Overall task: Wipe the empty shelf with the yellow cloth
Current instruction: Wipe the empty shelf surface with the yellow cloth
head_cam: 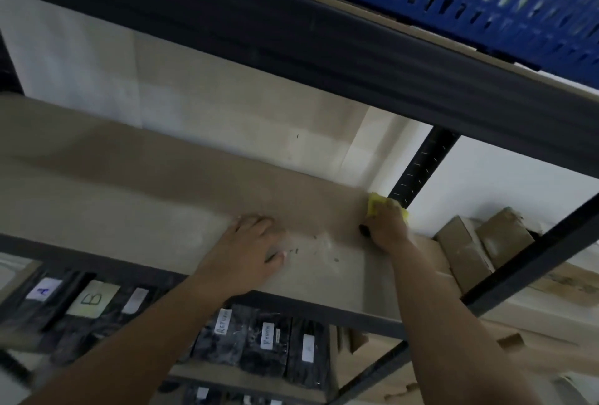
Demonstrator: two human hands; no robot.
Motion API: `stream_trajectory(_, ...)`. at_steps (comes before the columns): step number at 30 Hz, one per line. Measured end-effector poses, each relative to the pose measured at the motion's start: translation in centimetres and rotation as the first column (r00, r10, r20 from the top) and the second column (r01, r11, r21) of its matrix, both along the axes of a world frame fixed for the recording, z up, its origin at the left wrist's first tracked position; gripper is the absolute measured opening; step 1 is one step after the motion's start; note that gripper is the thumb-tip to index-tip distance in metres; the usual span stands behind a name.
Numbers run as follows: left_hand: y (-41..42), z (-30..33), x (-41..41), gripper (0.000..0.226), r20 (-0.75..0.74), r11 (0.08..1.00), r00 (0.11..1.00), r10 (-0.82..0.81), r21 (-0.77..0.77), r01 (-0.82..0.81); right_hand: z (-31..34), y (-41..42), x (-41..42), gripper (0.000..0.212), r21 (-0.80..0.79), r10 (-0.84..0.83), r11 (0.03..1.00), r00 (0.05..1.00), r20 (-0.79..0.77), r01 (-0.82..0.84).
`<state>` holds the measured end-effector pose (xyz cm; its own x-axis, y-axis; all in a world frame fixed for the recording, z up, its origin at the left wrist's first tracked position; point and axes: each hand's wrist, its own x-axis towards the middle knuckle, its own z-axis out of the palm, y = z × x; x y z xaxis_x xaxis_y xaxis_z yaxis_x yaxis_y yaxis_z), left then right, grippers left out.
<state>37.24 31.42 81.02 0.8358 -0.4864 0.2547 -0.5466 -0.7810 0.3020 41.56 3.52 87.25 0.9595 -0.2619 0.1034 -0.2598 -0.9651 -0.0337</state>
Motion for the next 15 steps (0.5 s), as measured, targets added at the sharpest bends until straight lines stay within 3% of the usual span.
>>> stream_trajectory(2, 0.1, 0.0, 0.2, 0.051, -0.007, 1.000, 1.000, -0.001, 0.000, 0.001, -0.2, 1.8, 0.5, 0.033, 0.016, 0.139, 0.990, 0.990, -0.014, -0.138)
stream_trajectory(5, 0.2, 0.1, 0.3, 0.050, -0.040, 1.000, 0.999, -0.015, -0.018, 0.014, -1.1, 3.2, -0.9, 0.049, 0.306, 0.322, 0.906, 0.945, -0.050, -0.293)
stream_trajectory(7, 0.5, 0.3, 0.3, 0.050, -0.038, 1.000, 0.999, -0.007, -0.009, 0.006, -1.9, 2.8, -2.0, 0.048, 0.338, 0.420, 0.858, 0.907, -0.032, -0.386)
stream_trajectory(8, 0.9, 0.4, 0.2, 0.049, -0.021, 1.000, 1.000, 0.007, 0.000, -0.007, -2.2, 2.0, -2.1, 0.047, 0.331, 0.419, 0.862, 0.907, -0.038, -0.384)
stream_trajectory(11, 2.4, 0.5, 0.2, 0.050, 0.018, 0.996, 0.997, 0.072, 0.044, -0.073, -1.6, -0.4, -1.2, 0.047, 0.036, 0.245, 0.969, 0.966, -0.082, -0.243)
stream_trajectory(13, 3.3, 0.5, 0.2, 0.052, -0.001, 0.993, 0.994, 0.105, 0.058, -0.105, -0.9, -1.6, 0.4, 0.042, -0.007, 0.129, 0.992, 0.992, -0.003, -0.129)
stream_trajectory(15, 3.6, 0.4, 0.1, 0.053, -0.011, 0.992, 0.993, 0.116, 0.050, -0.115, -0.3, -1.7, 2.0, 0.041, -0.050, 0.111, 0.992, 0.994, -0.020, -0.112)
